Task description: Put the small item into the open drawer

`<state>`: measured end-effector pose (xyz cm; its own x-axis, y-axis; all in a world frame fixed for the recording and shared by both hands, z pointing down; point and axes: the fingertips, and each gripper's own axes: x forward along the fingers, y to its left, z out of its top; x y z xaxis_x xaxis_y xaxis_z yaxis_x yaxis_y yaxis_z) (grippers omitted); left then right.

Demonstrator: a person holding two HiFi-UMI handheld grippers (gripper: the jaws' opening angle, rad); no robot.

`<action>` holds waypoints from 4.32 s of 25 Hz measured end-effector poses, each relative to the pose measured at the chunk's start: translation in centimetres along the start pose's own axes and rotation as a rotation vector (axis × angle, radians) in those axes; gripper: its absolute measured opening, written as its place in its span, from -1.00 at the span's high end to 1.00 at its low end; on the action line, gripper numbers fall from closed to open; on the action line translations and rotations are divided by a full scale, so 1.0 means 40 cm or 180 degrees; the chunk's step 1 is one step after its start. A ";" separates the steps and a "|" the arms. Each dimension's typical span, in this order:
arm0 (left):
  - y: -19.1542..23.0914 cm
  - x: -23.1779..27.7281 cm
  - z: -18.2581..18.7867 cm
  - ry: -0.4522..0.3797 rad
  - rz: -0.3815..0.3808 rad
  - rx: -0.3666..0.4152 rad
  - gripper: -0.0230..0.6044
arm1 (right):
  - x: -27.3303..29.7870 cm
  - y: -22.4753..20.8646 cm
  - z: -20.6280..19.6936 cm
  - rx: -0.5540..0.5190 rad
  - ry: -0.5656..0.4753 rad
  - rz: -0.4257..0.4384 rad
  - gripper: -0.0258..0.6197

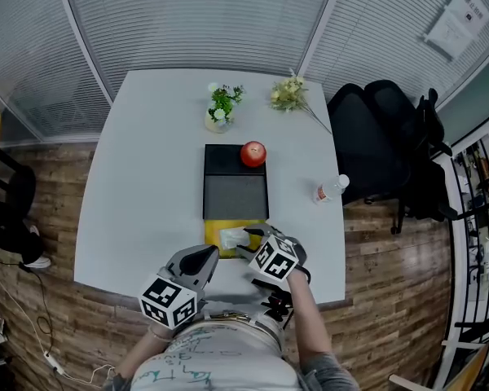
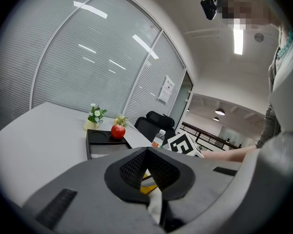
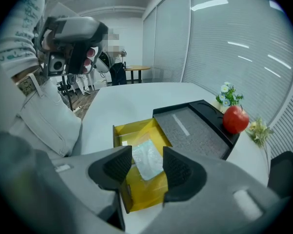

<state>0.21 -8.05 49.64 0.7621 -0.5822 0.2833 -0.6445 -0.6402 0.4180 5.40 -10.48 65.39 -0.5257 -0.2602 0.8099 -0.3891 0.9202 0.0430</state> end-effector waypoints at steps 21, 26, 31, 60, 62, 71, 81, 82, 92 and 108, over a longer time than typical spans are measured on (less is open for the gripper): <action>-0.031 0.012 0.012 -0.0032 -0.0167 0.0011 0.94 | -0.143 0.056 0.131 -0.0457 -0.0667 -0.0196 0.91; -0.035 0.016 0.014 -0.0051 -0.0186 0.0002 0.94 | -0.168 0.069 0.145 -0.0440 -0.0730 -0.0213 0.91; -0.035 0.016 0.028 -0.0144 -0.0160 0.0015 0.94 | -0.201 0.094 0.183 -0.0464 -0.0950 -0.0184 0.91; -0.116 -0.019 0.261 -0.1060 -0.0280 0.0609 0.94 | -0.572 0.025 0.432 0.0314 -0.3235 -0.1120 0.91; -0.118 -0.022 0.269 -0.1105 -0.0264 0.0652 0.94 | -0.575 0.026 0.435 0.0304 -0.3236 -0.1109 0.91; -0.129 -0.021 0.252 -0.1099 -0.0242 0.0655 0.94 | -0.566 0.034 0.430 0.0321 -0.3165 -0.1078 0.92; -0.128 -0.016 0.243 -0.1050 -0.0244 0.0643 0.94 | -0.562 0.037 0.434 0.0365 -0.3184 -0.0970 0.92; -0.127 -0.016 0.241 -0.1044 -0.0239 0.0640 0.94 | -0.561 0.038 0.435 0.0362 -0.3183 -0.0964 0.92; -0.117 -0.015 0.229 -0.1001 -0.0221 0.0565 0.94 | -0.550 0.050 0.436 0.0331 -0.3123 -0.0918 0.92; -0.097 -0.006 0.217 -0.0942 -0.0141 0.0547 0.94 | -0.537 0.047 0.436 0.0321 -0.3092 -0.0826 0.92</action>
<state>1.99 -9.79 40.49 0.7548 -0.6560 -0.0052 -0.6314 -0.7285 0.2657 2.76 -8.26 37.86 -0.7866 -0.6157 -0.0464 -0.6175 0.7840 0.0641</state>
